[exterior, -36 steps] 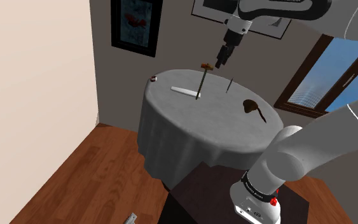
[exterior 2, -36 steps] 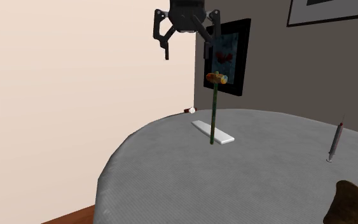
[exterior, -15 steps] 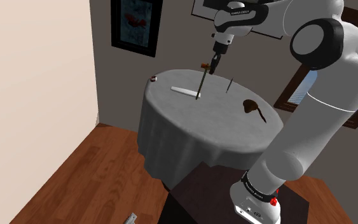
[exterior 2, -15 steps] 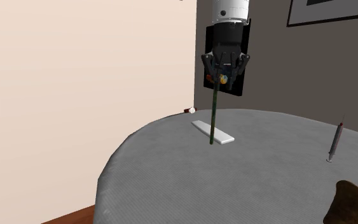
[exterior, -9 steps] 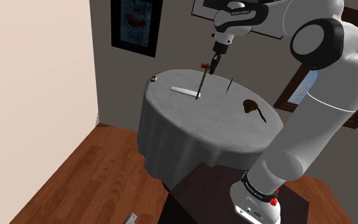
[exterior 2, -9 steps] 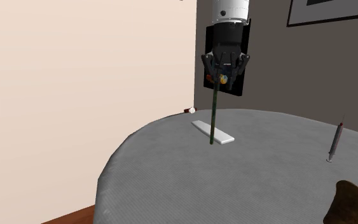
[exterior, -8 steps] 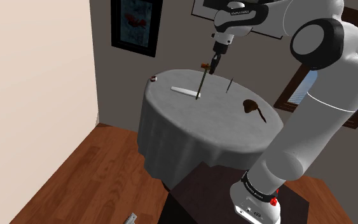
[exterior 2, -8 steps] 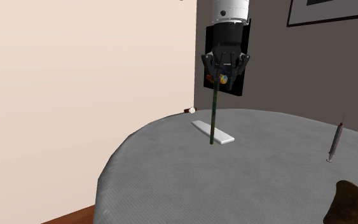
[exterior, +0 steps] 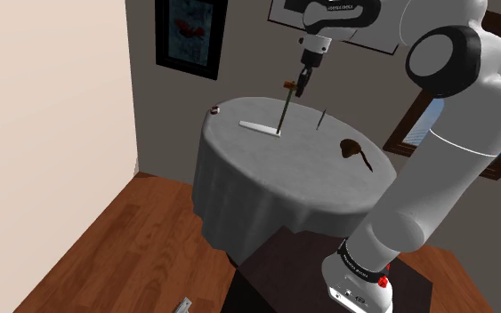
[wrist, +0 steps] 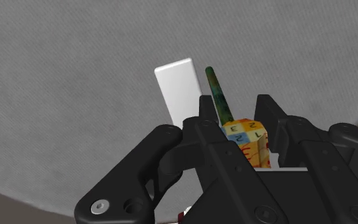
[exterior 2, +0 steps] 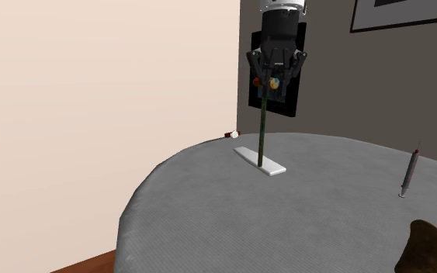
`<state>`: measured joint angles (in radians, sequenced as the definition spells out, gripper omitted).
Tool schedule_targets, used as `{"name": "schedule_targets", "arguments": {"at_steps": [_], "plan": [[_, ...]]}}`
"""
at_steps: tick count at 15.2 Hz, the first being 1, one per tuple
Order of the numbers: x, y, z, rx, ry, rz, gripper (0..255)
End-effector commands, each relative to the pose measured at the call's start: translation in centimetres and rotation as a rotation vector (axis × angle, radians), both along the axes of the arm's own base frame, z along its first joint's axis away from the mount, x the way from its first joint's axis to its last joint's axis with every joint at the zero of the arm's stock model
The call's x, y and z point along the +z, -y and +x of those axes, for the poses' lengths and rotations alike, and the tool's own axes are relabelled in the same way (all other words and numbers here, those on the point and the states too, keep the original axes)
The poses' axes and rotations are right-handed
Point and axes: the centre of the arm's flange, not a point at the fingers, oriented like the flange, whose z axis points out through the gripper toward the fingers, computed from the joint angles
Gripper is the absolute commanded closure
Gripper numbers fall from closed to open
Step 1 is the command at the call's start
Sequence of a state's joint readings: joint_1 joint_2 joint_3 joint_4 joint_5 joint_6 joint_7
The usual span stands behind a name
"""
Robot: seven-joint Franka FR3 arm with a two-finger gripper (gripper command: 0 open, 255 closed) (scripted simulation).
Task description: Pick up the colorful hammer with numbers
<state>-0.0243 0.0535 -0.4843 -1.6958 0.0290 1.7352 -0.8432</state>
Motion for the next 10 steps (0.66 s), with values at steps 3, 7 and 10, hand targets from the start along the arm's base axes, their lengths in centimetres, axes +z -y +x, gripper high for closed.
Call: {"name": "schedule_targets", "arguments": {"at_steps": [3,7,10], "plan": [[2.2,0.0,0.0,0.0,0.0,0.0,255],[4.3,0.0,0.0,0.0,0.0,0.0,255],[4.9,0.0,0.0,0.0,0.0,0.0,255]]}}
